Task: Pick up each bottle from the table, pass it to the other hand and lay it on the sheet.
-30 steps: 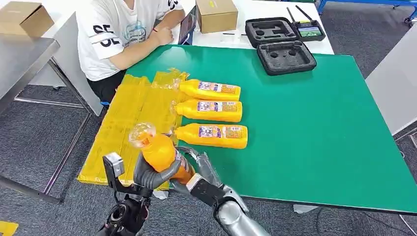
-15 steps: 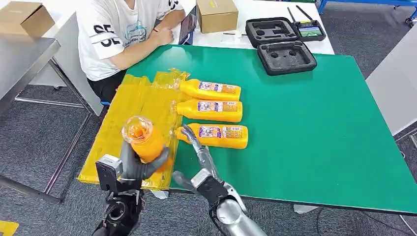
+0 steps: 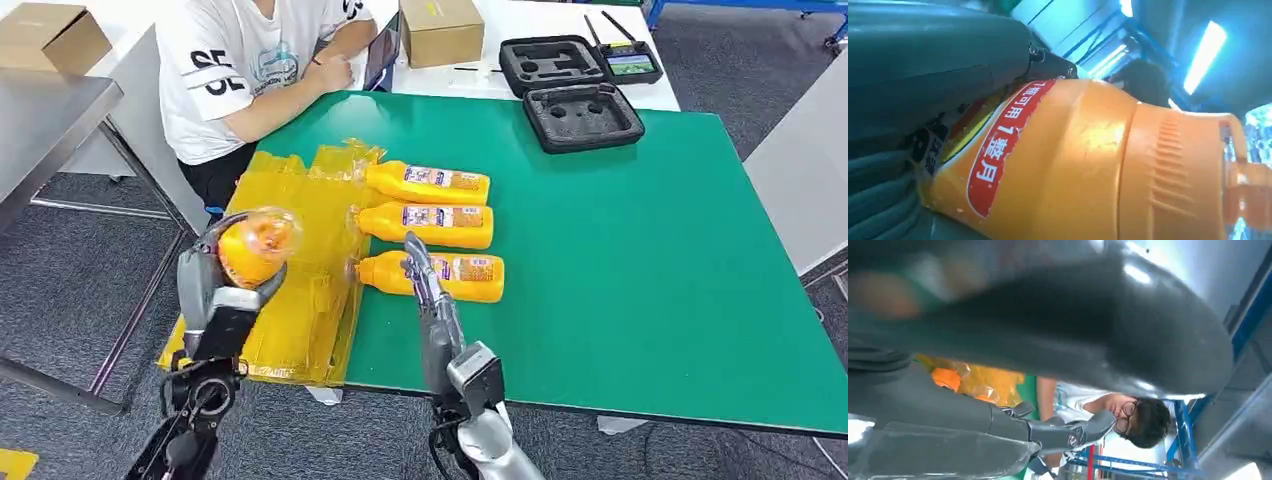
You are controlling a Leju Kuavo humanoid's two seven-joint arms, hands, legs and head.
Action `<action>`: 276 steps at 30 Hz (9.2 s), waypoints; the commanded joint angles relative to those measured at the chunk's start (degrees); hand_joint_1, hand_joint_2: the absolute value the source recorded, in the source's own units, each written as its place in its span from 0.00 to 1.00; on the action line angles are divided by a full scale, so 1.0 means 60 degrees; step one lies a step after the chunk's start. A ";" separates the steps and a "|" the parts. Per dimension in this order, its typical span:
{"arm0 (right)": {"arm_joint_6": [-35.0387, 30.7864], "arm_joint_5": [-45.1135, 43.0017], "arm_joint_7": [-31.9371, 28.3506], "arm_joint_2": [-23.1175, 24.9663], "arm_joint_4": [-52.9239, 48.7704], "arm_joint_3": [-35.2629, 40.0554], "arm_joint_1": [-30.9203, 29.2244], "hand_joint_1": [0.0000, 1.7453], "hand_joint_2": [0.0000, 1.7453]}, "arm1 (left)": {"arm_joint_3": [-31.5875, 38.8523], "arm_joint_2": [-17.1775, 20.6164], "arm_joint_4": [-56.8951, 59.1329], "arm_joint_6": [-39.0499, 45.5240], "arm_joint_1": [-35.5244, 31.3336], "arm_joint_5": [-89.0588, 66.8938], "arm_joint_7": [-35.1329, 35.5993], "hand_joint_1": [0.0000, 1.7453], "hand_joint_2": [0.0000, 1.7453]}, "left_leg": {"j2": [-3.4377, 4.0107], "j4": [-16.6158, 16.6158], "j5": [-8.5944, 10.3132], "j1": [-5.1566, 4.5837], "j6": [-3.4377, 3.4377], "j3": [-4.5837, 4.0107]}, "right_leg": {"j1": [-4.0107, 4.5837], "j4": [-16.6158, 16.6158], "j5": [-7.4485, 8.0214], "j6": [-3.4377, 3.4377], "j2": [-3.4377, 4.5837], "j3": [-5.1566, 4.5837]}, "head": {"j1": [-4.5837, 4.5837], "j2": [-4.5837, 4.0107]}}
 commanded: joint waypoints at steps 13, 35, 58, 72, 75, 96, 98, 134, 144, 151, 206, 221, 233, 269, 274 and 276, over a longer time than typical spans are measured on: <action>0.0095 -0.0913 -0.0019 -0.0506 -0.0973 0.0343 -0.0190 0.00 0.00 | -0.2282 0.1769 0.7311 -0.4097 -0.4476 -0.3454 0.1324 1.00 1.00 | -0.0005 -0.0003 -0.0005 0.0002 0.0002 0.0038 | 0.0006 -0.0002 -0.0008 -0.0018 -0.0004 0.0034 | -0.0004 0.0000; 0.0068 -0.0810 -0.0019 -0.0455 -0.0382 0.0385 -0.0416 0.00 0.00 | -0.2774 0.1639 0.8709 -0.6251 -0.5316 -0.3230 0.1211 1.00 1.00 | 0.0007 0.0003 -0.0015 0.0005 0.0005 0.0051 | 0.0011 -0.0001 -0.0011 -0.0021 0.0006 0.0050 | -0.0004 0.0000; -0.0057 -0.0880 0.0271 -0.0280 0.0787 0.0475 -0.1053 0.00 1.00 | -0.2087 0.1106 0.8997 -0.9469 -0.5280 0.0165 -0.0283 0.00 0.00 | 0.0002 -0.0010 -0.0004 -0.0001 0.0007 0.0079 | 0.0004 -0.0011 -0.0002 -0.0019 -0.0004 0.0087 | -0.0004 0.0000; -0.0224 -0.0437 0.0386 -0.0247 0.0482 0.0510 -0.0729 0.00 1.00 | -0.0486 0.0149 0.6952 0.0585 -0.4536 -0.0067 -0.1296 0.00 0.00 | -0.0016 -0.0002 -0.0001 0.0001 0.0007 0.0049 | 0.0005 -0.0006 -0.0007 -0.0014 -0.0019 0.0058 | 0.0000 0.0000; -0.0212 -0.0459 0.0389 -0.0242 0.0538 0.0541 -0.0779 0.00 1.00 | -0.0496 0.0183 0.6886 0.0595 -0.4458 -0.0032 -0.1316 0.00 0.00 | 0.0006 -0.0004 -0.0003 -0.0001 0.0006 0.0051 | 0.0003 -0.0006 -0.0001 -0.0013 0.0001 0.0055 | -0.0004 0.0000; -0.0750 0.5582 0.4022 -0.1607 0.2695 -0.1036 -0.2707 0.00 1.00 | 0.1329 0.0127 0.4029 -0.0264 -0.1593 0.3452 -0.1875 0.00 1.00 | 0.0026 -0.0010 -0.0004 -0.0007 0.0012 0.0066 | -0.0003 -0.0015 0.0003 -0.0009 0.0020 0.0067 | -0.0007 0.0000; -0.0964 0.6041 0.4173 -0.1656 0.3705 -0.1193 -0.3245 0.00 1.00 | 0.1165 0.0105 0.3694 -0.0623 -0.1311 0.3736 -0.1743 0.00 1.00 | 0.0027 -0.0008 -0.0005 -0.0005 0.0012 0.0066 | 0.0000 -0.0016 0.0004 -0.0010 0.0020 0.0069 | -0.0004 0.0000; 0.1109 0.6231 0.4658 -0.1218 0.8186 -0.0096 -0.5178 0.00 1.00 | 0.0428 0.0344 0.4577 -0.0997 -0.1770 0.4535 -0.1723 0.00 1.00 | -0.0006 0.0005 -0.0004 0.0000 0.0009 0.0054 | 0.0006 0.0000 -0.0009 -0.0016 -0.0011 0.0063 | -0.0004 0.0000; 0.1185 0.6103 0.4623 -0.1258 0.8365 -0.0100 -0.5491 0.00 1.00 | 0.0415 0.0336 0.4521 -0.0917 -0.1663 0.4722 -0.1778 0.00 1.00 | -0.0011 0.0003 -0.0005 -0.0001 0.0010 0.0063 | 0.0005 -0.0001 -0.0013 -0.0018 -0.0020 0.0075 | -0.0004 0.0000; 0.1344 0.5949 0.4539 -0.1310 0.8214 -0.0112 -0.5596 0.00 1.00 | 0.0355 0.0300 0.4655 -0.0996 -0.1789 0.4803 -0.1750 0.00 1.00 | -0.0009 0.0005 -0.0003 -0.0003 0.0009 0.0056 | 0.0002 0.0003 -0.0011 -0.0018 -0.0017 0.0066 | -0.0004 0.0000; 0.2285 0.4237 0.2916 -0.1362 0.7716 -0.0235 -0.5267 1.00 1.00 | 0.0140 0.0200 0.4901 -0.1169 -0.1891 0.5278 -0.1617 0.00 1.00 | -0.0025 -0.0005 -0.0003 0.0007 0.0012 0.0113 | 0.0014 -0.0019 -0.0013 -0.0023 -0.0036 0.0126 | -0.0004 0.0000; 0.0808 0.1559 0.0588 -0.0896 0.4800 -0.1187 -0.4001 1.00 1.00 | 0.0381 0.0231 0.2139 -0.2973 -0.0013 0.7480 -0.1043 0.00 1.00 | 0.0015 0.0003 -0.0002 -0.0002 0.0006 0.0032 | 0.0001 0.0003 -0.0005 -0.0005 0.0011 0.0036 | -0.0004 0.0000; 0.0489 0.1221 0.0510 -0.0914 0.4780 -0.1110 -0.3579 1.00 1.00 | -0.0112 0.0333 0.0397 -0.4174 0.0799 0.8639 -0.0377 0.00 1.00 | 0.0000 0.0005 -0.0002 0.0001 0.0005 0.0030 | 0.0004 0.0002 -0.0010 -0.0006 -0.0007 0.0038 | 0.0000 0.0000; 0.0865 0.2036 0.0095 0.0148 0.5315 -0.0470 -0.2031 1.00 1.00 | -0.2844 -0.0164 0.3465 -0.7493 -0.2356 1.1024 0.0718 0.00 1.00 | -0.0012 0.0006 -0.0013 0.0005 0.0004 0.0063 | 0.0010 0.0001 -0.0021 -0.0018 -0.0013 0.0068 | -0.0004 0.0000; 0.0748 0.2151 0.0092 0.0168 0.5337 -0.0541 -0.2069 1.00 1.00 | -0.2842 -0.0141 0.3261 -0.7779 -0.2215 1.1362 0.0837 0.20 1.00 | 0.0000 0.0005 -0.0003 0.0003 0.0001 0.0035 | 0.0006 0.0001 -0.0006 -0.0010 0.0001 0.0034 | -0.0004 0.0000; 0.0748 0.2151 0.0092 0.0168 0.5337 -0.0541 -0.2069 1.00 1.00 | -0.2842 -0.0141 0.3261 -0.7779 -0.2215 1.1362 0.0837 0.20 1.00 | -0.0002 0.0006 -0.0008 0.0004 0.0003 0.0044 | 0.0008 0.0000 -0.0011 -0.0012 -0.0001 0.0047 | -0.0004 0.0000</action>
